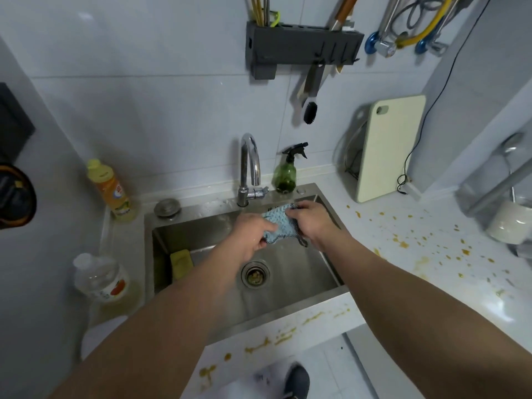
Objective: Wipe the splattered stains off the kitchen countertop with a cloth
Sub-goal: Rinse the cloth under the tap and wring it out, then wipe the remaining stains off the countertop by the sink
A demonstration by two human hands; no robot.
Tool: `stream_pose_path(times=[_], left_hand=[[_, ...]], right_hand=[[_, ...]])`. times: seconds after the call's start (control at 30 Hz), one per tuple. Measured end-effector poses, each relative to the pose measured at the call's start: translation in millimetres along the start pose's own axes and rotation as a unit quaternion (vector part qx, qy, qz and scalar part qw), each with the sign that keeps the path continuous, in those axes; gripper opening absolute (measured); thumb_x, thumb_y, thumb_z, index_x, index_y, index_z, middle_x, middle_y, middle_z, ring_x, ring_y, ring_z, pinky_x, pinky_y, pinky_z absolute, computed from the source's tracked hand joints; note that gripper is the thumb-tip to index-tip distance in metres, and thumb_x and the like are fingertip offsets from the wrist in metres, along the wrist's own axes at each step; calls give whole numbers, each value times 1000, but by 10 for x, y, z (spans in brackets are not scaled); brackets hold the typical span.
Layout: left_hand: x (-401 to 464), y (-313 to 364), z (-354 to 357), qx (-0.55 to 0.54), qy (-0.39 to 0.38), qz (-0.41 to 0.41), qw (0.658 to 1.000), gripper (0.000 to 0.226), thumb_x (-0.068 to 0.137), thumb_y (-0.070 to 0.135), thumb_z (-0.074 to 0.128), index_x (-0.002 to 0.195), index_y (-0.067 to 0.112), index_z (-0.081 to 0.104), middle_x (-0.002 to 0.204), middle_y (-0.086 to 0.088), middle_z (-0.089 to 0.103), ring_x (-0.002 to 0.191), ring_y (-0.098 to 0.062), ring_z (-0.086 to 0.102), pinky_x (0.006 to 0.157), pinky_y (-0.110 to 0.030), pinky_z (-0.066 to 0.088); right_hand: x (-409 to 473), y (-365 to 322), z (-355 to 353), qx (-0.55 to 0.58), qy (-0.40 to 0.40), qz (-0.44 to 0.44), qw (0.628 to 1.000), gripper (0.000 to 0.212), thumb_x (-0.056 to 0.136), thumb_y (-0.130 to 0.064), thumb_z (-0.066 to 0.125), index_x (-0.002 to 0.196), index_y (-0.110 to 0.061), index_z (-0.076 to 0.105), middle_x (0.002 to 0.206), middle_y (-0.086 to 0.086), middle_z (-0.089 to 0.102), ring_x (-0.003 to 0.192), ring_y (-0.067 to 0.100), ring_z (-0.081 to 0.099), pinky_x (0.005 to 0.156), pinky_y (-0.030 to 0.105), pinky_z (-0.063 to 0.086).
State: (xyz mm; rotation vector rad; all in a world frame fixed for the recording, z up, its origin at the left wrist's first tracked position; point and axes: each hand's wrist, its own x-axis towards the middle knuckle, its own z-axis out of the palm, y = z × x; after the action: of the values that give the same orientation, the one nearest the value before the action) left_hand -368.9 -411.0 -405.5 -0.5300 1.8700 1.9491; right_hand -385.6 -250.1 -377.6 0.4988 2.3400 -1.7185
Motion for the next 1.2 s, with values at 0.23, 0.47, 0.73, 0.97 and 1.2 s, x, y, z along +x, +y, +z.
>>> stream_pose_path(times=[0.23,0.47,0.73,0.97,1.2], left_hand=[[-97,137,-250,-78,-16,51,996,39,76,-4,75,110,14,70,111,-13,76,105,-34,71,87,-46,63],[-80,306,-198,-154,-34,78,984,85,71,-25,61,130,36,63,128,-9,63,114,-36,65,77,-45,64],[-46,171,-45,4,-110,-30,994,27,97,17,66,122,6,64,116,-13,76,109,-32,72,99,-49,58],[-13,26,466,-80,-59,-10,995,24,96,3,65,118,14,64,105,-15,77,97,-33,76,86,-51,63],[1,-194,857,52,-94,-52,993,18,91,-3,66,96,15,69,73,-2,63,59,-11,56,54,-22,50]], right_hand=[[-59,-200,69,-38,15,-33,999,33,80,8,62,104,-13,70,95,7,70,91,25,69,71,42,61],[-153,-350,32,-72,-172,145,972,59,73,-64,72,113,-22,66,107,7,75,107,30,66,90,45,50],[-67,-158,-69,162,-70,11,984,18,98,-13,62,116,-9,61,103,13,76,98,33,74,78,44,62],[-308,209,-266,140,-105,76,982,44,84,-26,81,112,6,66,103,27,73,91,40,74,81,48,61],[-389,732,-1093,141,23,110,984,21,83,-6,76,102,-2,69,102,19,76,83,34,75,65,35,60]])
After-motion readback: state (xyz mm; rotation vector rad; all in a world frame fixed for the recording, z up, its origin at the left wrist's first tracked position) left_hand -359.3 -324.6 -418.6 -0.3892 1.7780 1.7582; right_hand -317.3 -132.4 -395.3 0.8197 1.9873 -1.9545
